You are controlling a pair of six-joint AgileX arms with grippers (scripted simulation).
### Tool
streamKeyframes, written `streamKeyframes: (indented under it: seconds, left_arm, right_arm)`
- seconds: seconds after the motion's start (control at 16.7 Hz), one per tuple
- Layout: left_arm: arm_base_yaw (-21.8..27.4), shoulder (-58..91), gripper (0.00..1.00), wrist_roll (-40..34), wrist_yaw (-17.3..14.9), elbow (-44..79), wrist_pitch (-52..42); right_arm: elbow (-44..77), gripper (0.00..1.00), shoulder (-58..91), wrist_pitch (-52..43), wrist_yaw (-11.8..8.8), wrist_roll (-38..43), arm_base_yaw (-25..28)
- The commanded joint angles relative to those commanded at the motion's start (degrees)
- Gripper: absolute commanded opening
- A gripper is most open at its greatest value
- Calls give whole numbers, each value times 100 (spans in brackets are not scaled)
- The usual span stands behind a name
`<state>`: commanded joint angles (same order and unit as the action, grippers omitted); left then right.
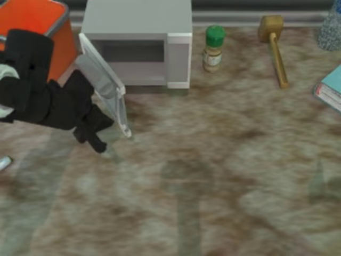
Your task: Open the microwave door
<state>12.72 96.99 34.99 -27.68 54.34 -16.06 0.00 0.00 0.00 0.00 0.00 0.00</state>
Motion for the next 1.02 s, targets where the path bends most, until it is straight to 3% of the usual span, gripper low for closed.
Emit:
streamKeyframes:
  seconds: [0.84, 1.02]
  left_arm:
    - [0, 0, 0, 0, 0, 0, 0]
    - [0, 0, 23, 0, 0, 0, 0]
  right_arm:
    - [0, 100, 0, 0, 0, 0, 0]
    - [0, 100, 0, 0, 0, 0, 0]
